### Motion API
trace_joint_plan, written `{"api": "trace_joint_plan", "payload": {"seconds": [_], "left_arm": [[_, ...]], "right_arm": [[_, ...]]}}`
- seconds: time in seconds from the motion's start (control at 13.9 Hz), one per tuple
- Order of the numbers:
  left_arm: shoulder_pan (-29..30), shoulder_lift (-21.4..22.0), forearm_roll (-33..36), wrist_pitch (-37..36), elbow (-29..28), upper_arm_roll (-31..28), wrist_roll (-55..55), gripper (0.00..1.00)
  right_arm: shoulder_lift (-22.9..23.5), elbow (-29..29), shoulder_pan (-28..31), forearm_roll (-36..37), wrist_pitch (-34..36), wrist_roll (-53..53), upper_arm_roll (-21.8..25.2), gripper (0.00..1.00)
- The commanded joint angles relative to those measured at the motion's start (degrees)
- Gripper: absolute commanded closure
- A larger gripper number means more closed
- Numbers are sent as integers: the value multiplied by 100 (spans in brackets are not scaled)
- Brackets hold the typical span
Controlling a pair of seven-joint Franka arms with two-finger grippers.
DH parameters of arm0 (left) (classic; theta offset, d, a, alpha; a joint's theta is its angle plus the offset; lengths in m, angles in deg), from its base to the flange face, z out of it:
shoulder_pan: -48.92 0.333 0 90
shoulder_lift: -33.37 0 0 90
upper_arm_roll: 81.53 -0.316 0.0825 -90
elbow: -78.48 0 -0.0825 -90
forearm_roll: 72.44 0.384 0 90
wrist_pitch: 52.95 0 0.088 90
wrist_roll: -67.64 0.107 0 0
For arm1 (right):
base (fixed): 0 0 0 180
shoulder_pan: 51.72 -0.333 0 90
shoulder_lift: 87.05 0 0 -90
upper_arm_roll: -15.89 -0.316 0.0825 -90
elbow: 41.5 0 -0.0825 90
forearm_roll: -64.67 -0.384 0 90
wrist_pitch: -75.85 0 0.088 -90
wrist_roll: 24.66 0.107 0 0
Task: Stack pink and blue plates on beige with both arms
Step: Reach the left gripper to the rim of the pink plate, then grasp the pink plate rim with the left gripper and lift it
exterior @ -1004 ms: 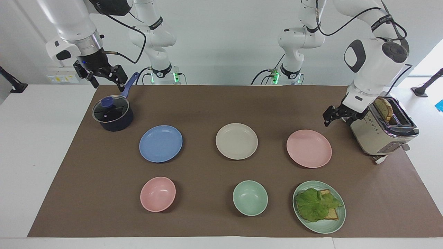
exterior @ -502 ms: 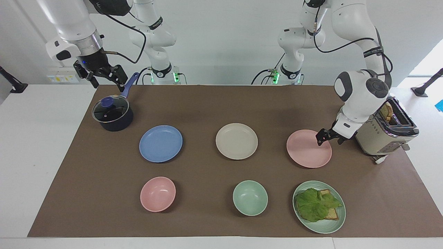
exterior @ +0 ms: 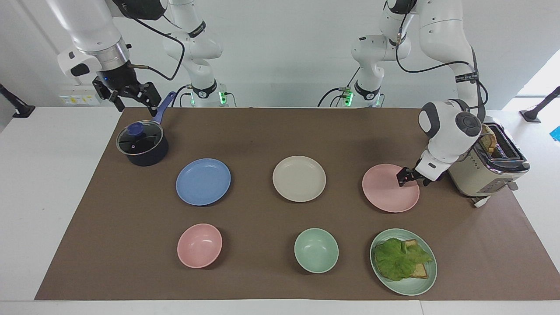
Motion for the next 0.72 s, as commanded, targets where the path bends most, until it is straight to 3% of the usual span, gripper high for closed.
{"api": "trace_joint_plan", "payload": {"seconds": [0.0, 0.22, 0.43, 0.65], "left_arm": [[23, 100, -52, 129, -152, 30, 81, 15], [84, 100, -52, 103, -135, 30, 73, 48], [93, 91, -61, 50, -74, 30, 116, 96], [233, 74, -70, -317, 127, 47, 239, 100]], "right_arm": [[-63, -85, 63, 3, -97, -53, -19, 0], [-55, -85, 63, 3, -97, -44, -19, 0], [-63, -93, 71, 3, -97, -53, -19, 0], [-63, -93, 98, 3, -97, -53, -19, 0]]}}
